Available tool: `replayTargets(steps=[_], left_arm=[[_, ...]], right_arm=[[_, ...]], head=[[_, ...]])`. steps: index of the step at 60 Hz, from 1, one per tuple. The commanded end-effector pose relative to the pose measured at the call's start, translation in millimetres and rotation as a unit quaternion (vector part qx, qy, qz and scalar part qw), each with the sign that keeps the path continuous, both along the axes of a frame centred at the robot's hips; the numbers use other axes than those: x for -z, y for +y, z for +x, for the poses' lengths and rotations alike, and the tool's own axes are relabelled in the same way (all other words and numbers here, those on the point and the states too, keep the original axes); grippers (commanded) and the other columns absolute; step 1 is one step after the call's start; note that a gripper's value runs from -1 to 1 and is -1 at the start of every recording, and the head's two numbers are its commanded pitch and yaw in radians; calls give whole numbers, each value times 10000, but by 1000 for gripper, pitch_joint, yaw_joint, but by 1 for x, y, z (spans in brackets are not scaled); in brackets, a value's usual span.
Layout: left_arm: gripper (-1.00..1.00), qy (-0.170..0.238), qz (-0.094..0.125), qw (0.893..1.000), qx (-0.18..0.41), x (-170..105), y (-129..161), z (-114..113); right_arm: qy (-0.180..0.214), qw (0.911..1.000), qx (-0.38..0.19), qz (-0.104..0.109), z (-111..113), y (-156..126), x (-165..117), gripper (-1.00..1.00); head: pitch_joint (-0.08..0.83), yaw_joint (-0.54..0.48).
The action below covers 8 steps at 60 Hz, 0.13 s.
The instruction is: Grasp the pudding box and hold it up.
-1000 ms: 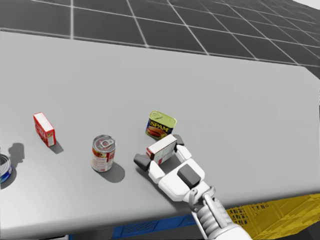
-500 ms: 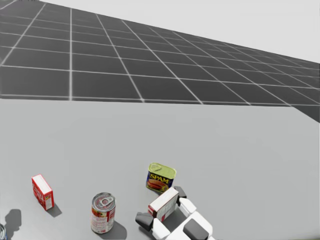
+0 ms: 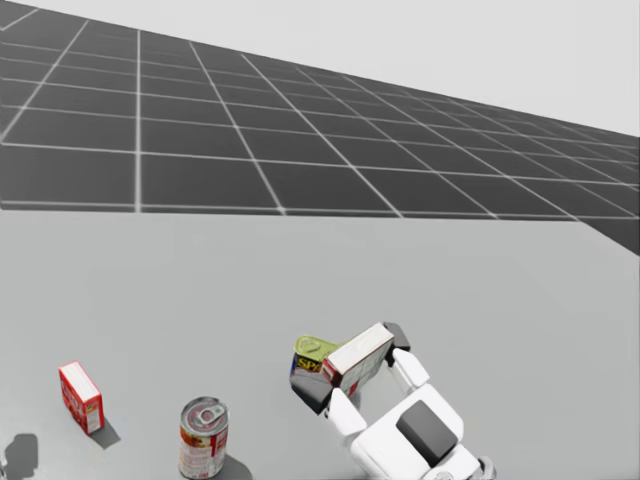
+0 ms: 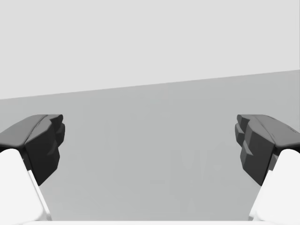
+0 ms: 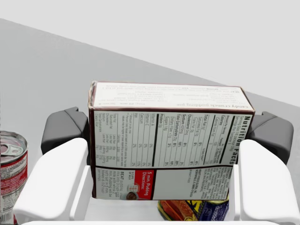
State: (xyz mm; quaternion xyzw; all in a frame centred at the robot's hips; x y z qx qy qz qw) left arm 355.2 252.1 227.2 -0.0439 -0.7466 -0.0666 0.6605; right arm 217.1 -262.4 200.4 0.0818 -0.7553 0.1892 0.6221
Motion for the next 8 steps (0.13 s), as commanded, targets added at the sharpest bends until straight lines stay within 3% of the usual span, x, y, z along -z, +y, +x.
replayTargets(steps=[1, 8], left_arm=[[-1000, -11, -7, 10000, 2, -1, 0, 0], [-1000, -7, -8, 10000, -3, -1, 0, 0]], right_arm=[[-821, 9964, 164, 98, -3, 1, -57, 1000], [-1383, 9899, 231, 186, -13, 3, -99, 1000]], head=[[352, -375], [346, -371]])
